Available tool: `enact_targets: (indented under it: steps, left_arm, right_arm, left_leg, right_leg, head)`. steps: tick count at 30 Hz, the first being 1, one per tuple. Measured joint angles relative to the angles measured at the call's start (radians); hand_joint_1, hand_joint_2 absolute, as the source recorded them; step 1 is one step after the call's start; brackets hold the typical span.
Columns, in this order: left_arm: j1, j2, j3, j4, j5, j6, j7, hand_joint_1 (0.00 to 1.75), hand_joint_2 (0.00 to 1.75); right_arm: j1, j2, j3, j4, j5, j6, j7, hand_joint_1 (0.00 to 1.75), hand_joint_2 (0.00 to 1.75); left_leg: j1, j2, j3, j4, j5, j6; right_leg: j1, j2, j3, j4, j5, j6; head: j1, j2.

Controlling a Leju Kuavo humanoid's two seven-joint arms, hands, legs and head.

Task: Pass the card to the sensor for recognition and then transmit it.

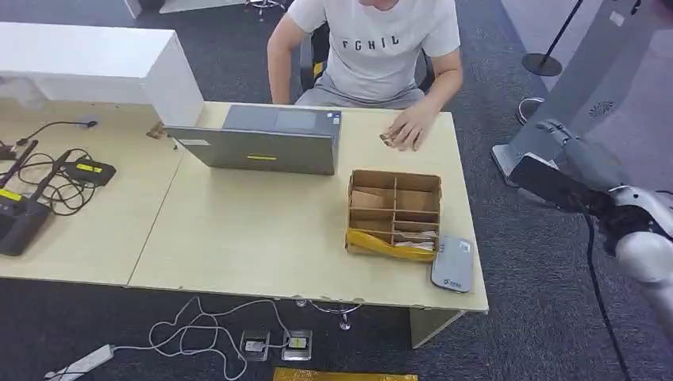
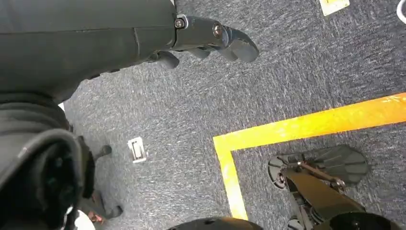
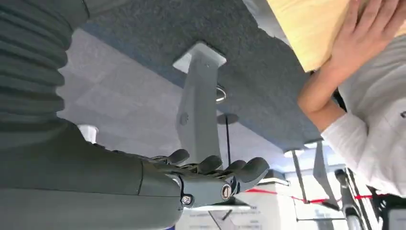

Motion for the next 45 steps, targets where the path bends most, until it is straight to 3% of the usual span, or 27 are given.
enact_targets:
  steps: [10, 18, 22, 25, 34, 45]
  left_arm:
    - [-0.002, 0.000, 0.002, 0.000, 0.022, 0.020, 0.014, 0.00, 0.00]
    - [-0.005, -0.001, 0.003, 0.000, 0.033, 0.037, 0.014, 0.00, 0.00]
    - [-0.006, -0.003, 0.003, 0.000, 0.033, 0.046, 0.014, 0.00, 0.00]
    - [-0.007, -0.005, 0.003, 0.000, 0.034, 0.052, 0.025, 0.00, 0.00]
    - [-0.007, -0.008, 0.009, 0.000, 0.037, 0.053, 0.032, 0.00, 0.00]
    - [-0.007, -0.008, 0.009, 0.000, 0.034, 0.050, 0.029, 0.00, 0.00]
  right_arm:
    - [0.043, -0.065, -0.027, -0.135, -0.010, -0.033, -0.001, 0.00, 1.75]
    - [0.123, -0.046, 0.030, -0.163, 0.118, -0.222, -0.029, 0.00, 1.75]
    - [0.189, -0.018, 0.065, -0.160, 0.292, -0.348, -0.047, 0.00, 1.75]
    - [0.225, 0.001, 0.079, -0.151, 0.354, -0.394, -0.048, 0.00, 1.75]
    - [0.281, 0.065, 0.101, -0.130, 0.363, -0.393, -0.030, 0.00, 1.75]
    - [0.355, 0.130, 0.121, -0.129, 0.291, -0.340, 0.053, 0.00, 1.75]
  left_leg:
    - [0.000, 0.000, 0.000, 0.000, 0.000, 0.000]
    - [0.000, -0.001, -0.001, 0.000, 0.000, 0.000]
    - [0.001, -0.002, -0.001, 0.000, 0.000, 0.000]
    - [0.001, -0.001, -0.001, 0.000, 0.000, 0.000]
    - [0.001, -0.001, -0.001, 0.000, 0.000, 0.000]
    - [0.001, -0.001, -0.001, 0.000, 0.000, 0.000]
  right_leg:
    - [0.000, 0.000, 0.000, 0.000, 0.000, 0.000]
    - [0.000, -0.001, 0.001, 0.000, 0.000, 0.000]
    - [0.001, -0.001, 0.000, 0.000, 0.000, 0.000]
    - [0.001, -0.001, 0.000, 0.000, 0.000, 0.000]
    - [0.001, -0.001, 0.000, 0.000, 0.000, 0.000]
    - [0.001, -0.001, 0.000, 0.000, 0.000, 0.000]
  head:
    - [0.000, 0.000]
    - [0.000, 0.000]
    - [0.000, 0.000]
    - [0.000, 0.000]
    - [0.000, 0.000]
    - [0.000, 0.000]
